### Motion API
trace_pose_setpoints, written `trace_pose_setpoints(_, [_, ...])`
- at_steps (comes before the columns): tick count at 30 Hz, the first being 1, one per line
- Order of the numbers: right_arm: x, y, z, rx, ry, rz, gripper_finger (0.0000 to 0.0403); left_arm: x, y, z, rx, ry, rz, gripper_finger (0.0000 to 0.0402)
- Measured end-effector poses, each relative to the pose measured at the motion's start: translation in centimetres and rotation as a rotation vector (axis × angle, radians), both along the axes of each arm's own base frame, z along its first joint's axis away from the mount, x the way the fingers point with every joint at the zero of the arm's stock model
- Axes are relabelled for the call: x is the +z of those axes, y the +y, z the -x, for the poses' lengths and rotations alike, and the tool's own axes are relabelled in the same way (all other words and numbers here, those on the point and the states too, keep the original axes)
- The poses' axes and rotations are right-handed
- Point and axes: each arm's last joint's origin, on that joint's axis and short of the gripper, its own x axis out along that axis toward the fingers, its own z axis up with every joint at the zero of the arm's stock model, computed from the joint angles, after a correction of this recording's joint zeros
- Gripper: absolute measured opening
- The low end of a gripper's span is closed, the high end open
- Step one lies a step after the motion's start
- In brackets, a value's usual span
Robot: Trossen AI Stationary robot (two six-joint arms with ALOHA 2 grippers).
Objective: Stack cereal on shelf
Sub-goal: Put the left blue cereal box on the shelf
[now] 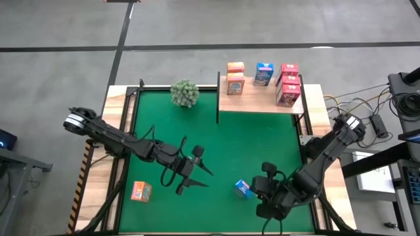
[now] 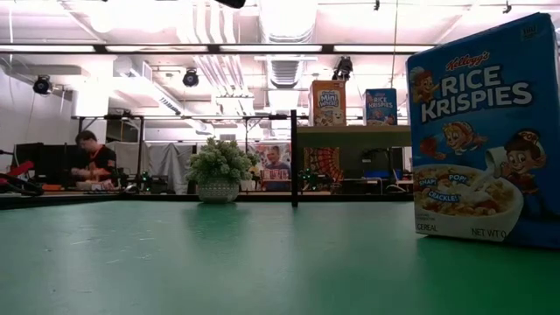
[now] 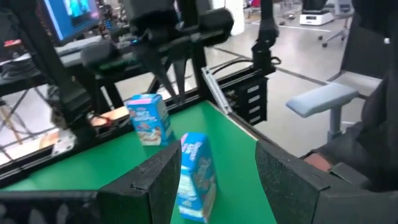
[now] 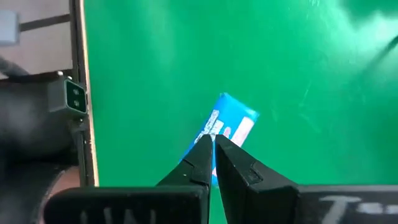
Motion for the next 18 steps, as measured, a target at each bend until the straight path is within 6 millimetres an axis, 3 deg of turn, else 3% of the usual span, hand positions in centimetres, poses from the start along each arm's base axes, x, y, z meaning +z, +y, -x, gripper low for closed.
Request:
trace_pose_setpoints(5, [-1.8, 0.8, -0.7, -0.073, 0.044, -0.024, 0.0049, -0.8, -0.9, -0.3, -0.018, 0.016, 0.02, 0.019])
trace_pose_setpoints(12, [-4.2, 1.6, -1.6, -0.062, 0.098, 0.04, 0.0167, -1.6, -2.2, -0.6, -0.043, 0.025, 0.056, 0.019])
trace_pose_setpoints(18, [-5.1, 1.9, -2.0, -0.095, 0.092, 0.061, 0.0264, -2.2, -3.3, -0.7, -0.069, 0.034, 0.057, 0.019])
